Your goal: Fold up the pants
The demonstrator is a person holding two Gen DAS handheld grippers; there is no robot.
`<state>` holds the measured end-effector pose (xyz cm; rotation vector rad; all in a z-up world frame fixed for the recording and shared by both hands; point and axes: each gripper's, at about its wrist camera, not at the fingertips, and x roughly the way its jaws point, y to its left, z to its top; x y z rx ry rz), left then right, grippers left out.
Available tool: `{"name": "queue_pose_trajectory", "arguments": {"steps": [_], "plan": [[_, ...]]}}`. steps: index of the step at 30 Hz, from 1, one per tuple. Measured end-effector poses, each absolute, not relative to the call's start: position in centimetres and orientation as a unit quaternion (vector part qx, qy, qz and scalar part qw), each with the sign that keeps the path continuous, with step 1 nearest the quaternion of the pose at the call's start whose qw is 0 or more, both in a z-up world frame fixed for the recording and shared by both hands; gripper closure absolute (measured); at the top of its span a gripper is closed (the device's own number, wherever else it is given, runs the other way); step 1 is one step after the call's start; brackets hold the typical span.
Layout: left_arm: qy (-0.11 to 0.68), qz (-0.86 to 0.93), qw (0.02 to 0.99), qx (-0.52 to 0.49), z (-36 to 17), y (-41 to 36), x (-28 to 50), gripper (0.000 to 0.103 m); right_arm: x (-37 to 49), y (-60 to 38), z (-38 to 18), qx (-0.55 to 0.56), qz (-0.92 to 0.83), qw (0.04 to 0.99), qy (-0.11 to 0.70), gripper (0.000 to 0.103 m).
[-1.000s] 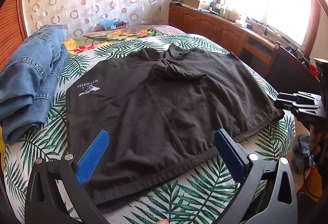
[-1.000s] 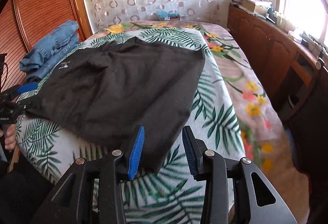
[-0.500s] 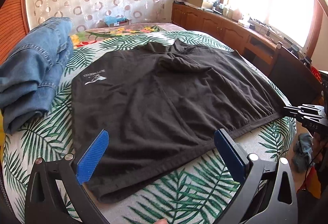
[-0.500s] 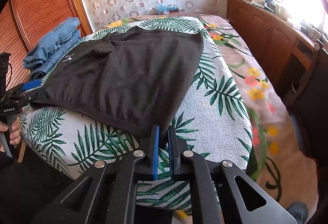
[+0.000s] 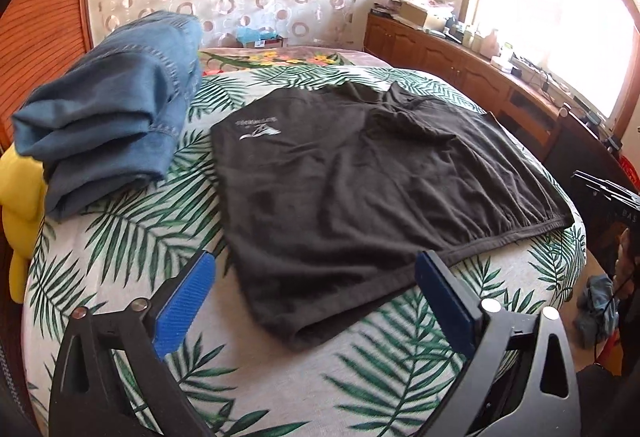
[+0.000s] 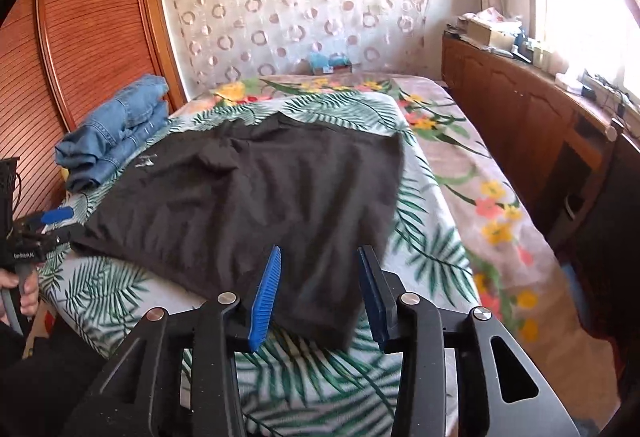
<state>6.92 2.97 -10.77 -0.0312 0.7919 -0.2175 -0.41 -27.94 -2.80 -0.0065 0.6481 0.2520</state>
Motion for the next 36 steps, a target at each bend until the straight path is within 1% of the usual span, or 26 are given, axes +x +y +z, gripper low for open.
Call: {"name": "queue_pose_trajectory", "arguments": {"steps": [5,8,10,12,13,15,18,29,30,31,32,36], "plan": [[0.392,-0.099,0.914,-0.029,-11.4,4.2,6.3,0.013,0.9,-25.4,-4.0,-0.022,0.131,0.941,0.310,0.062],[0.399,-0.098,0.911,-0.035,-11.9,4.8,6.0,0.021,1.7,-24.6,-4.8,-0.024,0.140,0.939,0.313,0.062],[0.403,-0.104,0.908,-0.042,-12.2,5.2,5.8,0.037,2.3,-24.5,-5.3,-0.023,0.145,0.937,0.316,0.062],[0.405,-0.102,0.907,-0.048,-12.4,5.5,5.8,0.041,2.8,-24.3,-5.6,-0.022,0.146,0.936,0.320,0.062],[0.405,-0.102,0.907,-0.049,-12.4,5.6,5.8,0.045,2.9,-24.4,-5.7,-0.022,0.147,0.935,0.322,0.062],[0.408,-0.103,0.906,-0.050,-12.5,5.6,5.8,0.050,3.2,-24.1,-5.8,-0.021,0.147,0.934,0.324,0.062],[0.413,-0.107,0.903,-0.046,-12.7,5.2,5.6,0.052,3.5,-24.5,-5.8,-0.021,0.145,0.935,0.324,0.062],[0.412,-0.099,0.905,-0.038,-12.6,4.9,4.7,0.052,4.1,-23.7,-6.7,-0.018,0.139,0.932,0.335,0.062],[0.412,-0.099,0.905,-0.037,-12.6,4.8,4.7,0.055,4.2,-23.5,-6.8,-0.019,0.139,0.931,0.337,0.062],[0.411,-0.101,0.905,-0.036,-12.6,4.7,4.7,0.063,4.2,-23.5,-6.9,-0.019,0.139,0.931,0.337,0.062],[0.410,-0.103,0.905,-0.036,-12.6,4.7,4.7,0.065,4.3,-23.4,-6.9,-0.020,0.140,0.931,0.338,0.062],[0.407,-0.105,0.907,-0.032,-12.7,4.4,4.7,0.084,4.4,-23.3,-7.2,-0.018,0.137,0.931,0.339,0.062]]}}
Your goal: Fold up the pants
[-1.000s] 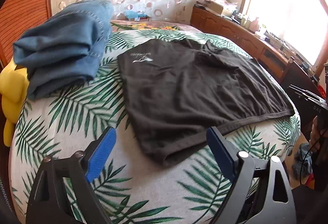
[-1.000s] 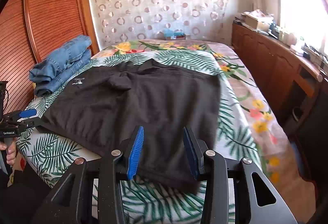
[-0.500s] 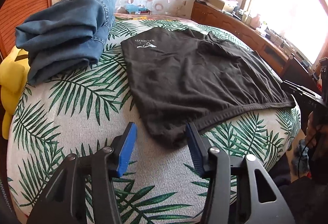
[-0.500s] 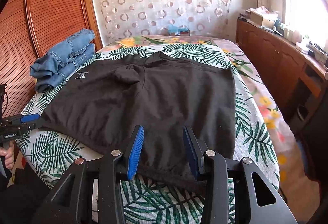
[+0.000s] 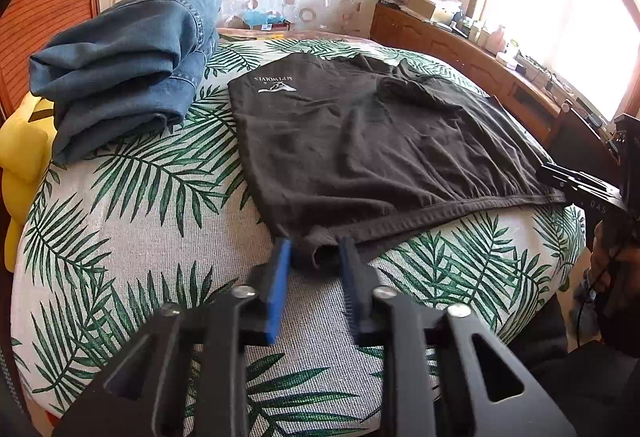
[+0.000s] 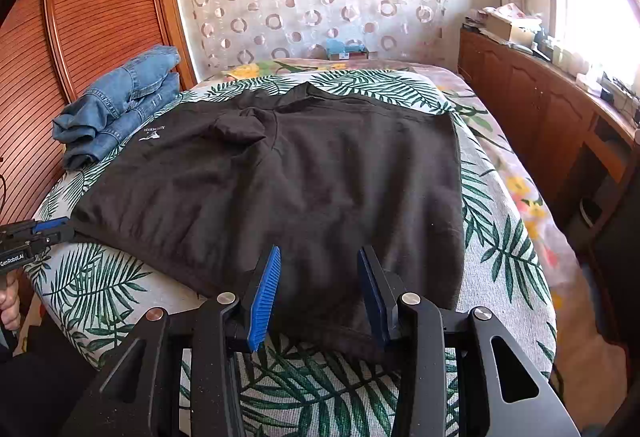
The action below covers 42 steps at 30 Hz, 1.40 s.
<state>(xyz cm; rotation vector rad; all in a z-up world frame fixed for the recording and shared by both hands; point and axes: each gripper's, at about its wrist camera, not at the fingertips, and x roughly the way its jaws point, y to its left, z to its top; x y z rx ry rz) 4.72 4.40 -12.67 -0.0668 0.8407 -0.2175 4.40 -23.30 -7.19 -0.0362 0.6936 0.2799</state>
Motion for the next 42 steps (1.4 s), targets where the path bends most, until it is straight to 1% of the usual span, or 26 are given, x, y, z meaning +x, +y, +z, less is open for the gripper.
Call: {"name": "queue_pose_trajectory", "arguments": {"steps": [1,4,11,28,42], "plan": [[0.404,-0.107,0.908,-0.034,-12.6,4.4,4.7,0.087,4.4,-23.3,-7.2,-0.017,0.136,0.931,0.339,0.062],[0.393,-0.112,0.912,-0.023,-11.7,3.9,4.4,0.090,4.4,-23.6,-7.3,-0.015,0.133,0.931,0.340,0.062],[0.359,-0.143,0.922,0.009,-8.5,1.7,5.0,0.092,4.3,-24.2,-7.4,-0.008,0.129,0.932,0.340,0.062],[0.324,-0.253,0.909,0.065,-4.3,-8.9,9.1,0.092,2.5,-27.0,-7.2,0.016,0.111,0.939,0.326,0.062],[0.314,-0.308,0.894,0.086,-2.7,-16.1,11.5,0.092,1.8,-27.7,-7.2,0.031,0.095,0.941,0.323,0.062]]}}
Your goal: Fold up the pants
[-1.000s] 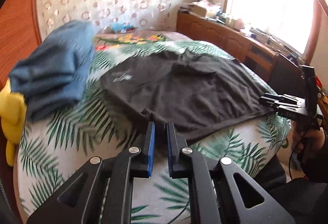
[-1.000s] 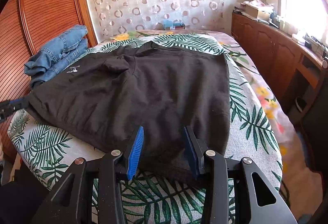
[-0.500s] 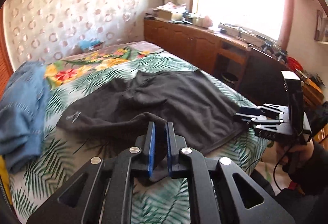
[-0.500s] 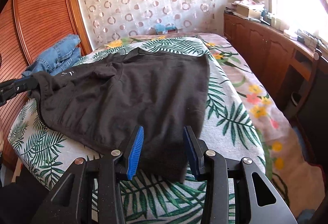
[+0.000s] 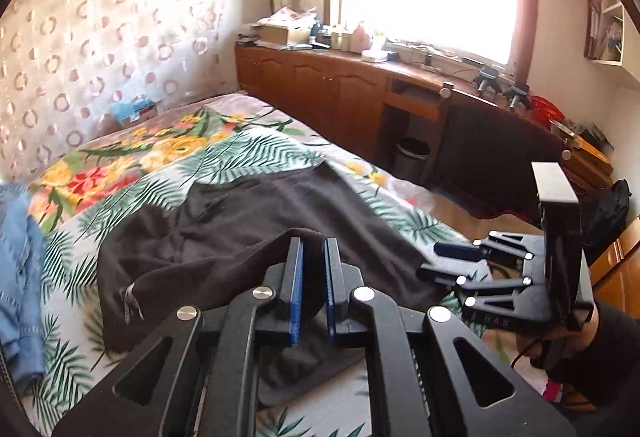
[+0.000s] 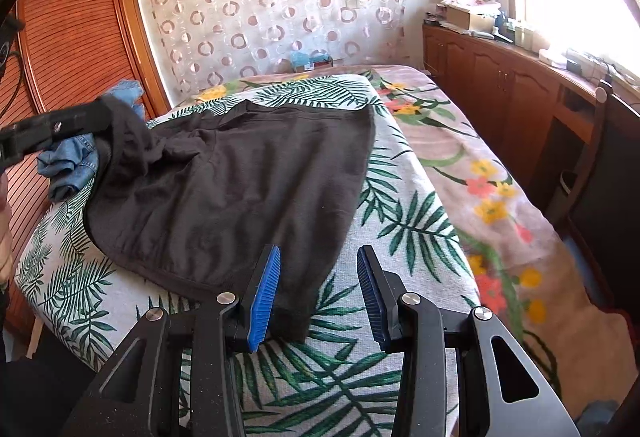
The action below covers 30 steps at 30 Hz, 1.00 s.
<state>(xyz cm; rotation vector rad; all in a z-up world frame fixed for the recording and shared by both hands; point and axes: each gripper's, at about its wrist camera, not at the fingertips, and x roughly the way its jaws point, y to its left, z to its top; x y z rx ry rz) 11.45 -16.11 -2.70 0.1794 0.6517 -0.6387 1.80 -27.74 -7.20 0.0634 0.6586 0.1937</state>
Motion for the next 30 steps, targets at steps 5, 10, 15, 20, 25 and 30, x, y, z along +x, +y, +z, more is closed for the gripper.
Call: {"name": "queue_pose_trajectory", "arguments": {"steps": [5,10,15,20,25,30], "plan": [[0.324,-0.311,0.889,0.087,-2.9,-17.0,11.6,0.092,1.4,-27.6,-7.0,0.033,0.091,0.942,0.321,0.061],[0.342,-0.297,0.887,0.091,-4.0,-16.5,11.7,0.083,1.2,-27.3,-7.0,0.031,0.090,0.943,0.320,0.061],[0.332,-0.284,0.896,0.079,-3.6,-15.2,11.0,0.052,1.6,-27.2,-7.1,0.030,0.093,0.942,0.320,0.061],[0.328,-0.270,0.902,0.077,-4.0,-13.5,10.5,0.024,1.9,-26.7,-6.9,0.026,0.101,0.942,0.319,0.061],[0.345,-0.248,0.902,0.077,-6.0,-12.1,10.6,0.024,2.5,-26.3,-6.8,0.018,0.118,0.941,0.315,0.062],[0.363,-0.236,0.898,0.075,-7.8,-11.0,10.7,0.024,3.6,-25.5,-6.7,0.017,0.147,0.938,0.314,0.062]]}}
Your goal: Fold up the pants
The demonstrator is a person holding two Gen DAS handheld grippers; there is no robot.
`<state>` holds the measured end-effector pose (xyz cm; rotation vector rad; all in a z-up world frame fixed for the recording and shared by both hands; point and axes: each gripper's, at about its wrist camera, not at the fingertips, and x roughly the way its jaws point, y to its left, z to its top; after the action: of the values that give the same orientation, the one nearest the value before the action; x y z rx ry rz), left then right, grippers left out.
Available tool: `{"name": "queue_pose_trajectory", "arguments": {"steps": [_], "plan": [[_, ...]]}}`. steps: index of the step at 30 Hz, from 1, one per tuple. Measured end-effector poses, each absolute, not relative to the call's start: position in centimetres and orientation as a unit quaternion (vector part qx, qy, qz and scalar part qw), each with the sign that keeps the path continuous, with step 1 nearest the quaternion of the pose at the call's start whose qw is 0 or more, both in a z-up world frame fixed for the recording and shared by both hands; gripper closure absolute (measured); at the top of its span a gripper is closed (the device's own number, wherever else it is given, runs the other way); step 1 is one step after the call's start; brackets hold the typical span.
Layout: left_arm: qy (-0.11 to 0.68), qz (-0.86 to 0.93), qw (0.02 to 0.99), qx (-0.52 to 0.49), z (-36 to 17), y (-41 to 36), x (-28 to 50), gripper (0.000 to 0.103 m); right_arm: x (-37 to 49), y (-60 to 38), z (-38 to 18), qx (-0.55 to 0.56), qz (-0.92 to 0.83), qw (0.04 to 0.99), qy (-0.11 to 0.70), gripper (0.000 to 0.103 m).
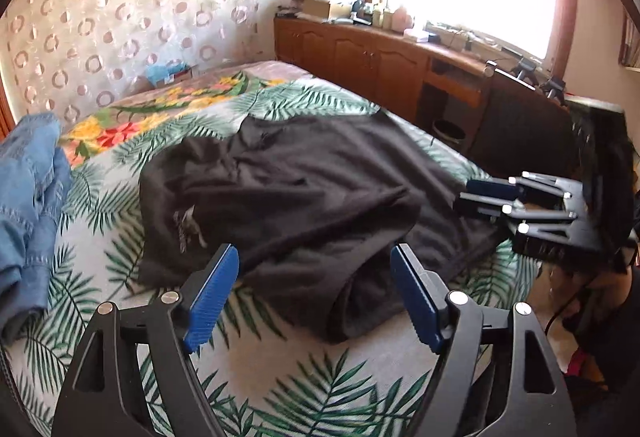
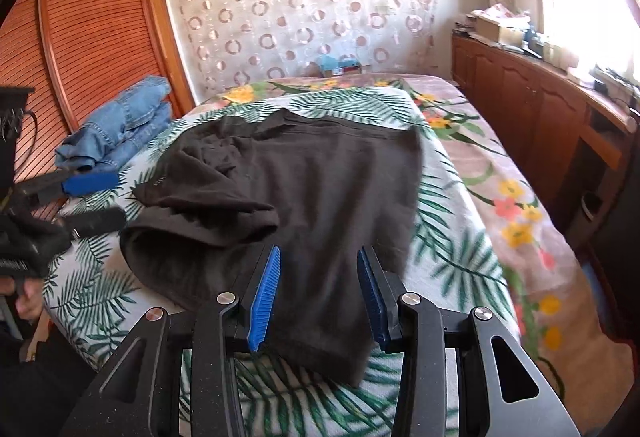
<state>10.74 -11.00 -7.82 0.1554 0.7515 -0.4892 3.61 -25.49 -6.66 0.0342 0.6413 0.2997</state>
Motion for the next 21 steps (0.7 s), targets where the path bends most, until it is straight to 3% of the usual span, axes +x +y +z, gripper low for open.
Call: {"name": "queue_pose_trajectory", "arguments": {"steps": [18,19,21], "plan": [[0.389,-0.217,0.893,0.067,-10.5,-9.6,10.8,0.024,9.6,-25.0,-8.0,0.033,0.195,0.909,0.368,0.062],[0.390,-0.218,0.892,0.068,-10.5,-9.6,10.8,0.024,9.6,-25.2,-8.0,0.036,0.198,0.908,0.368,0.075],[0.390,-0.219,0.892,0.068,-10.5,-9.7,10.7,0.024,9.9,-25.4,-7.8,0.041,0.210,0.905,0.367,0.090]]}}
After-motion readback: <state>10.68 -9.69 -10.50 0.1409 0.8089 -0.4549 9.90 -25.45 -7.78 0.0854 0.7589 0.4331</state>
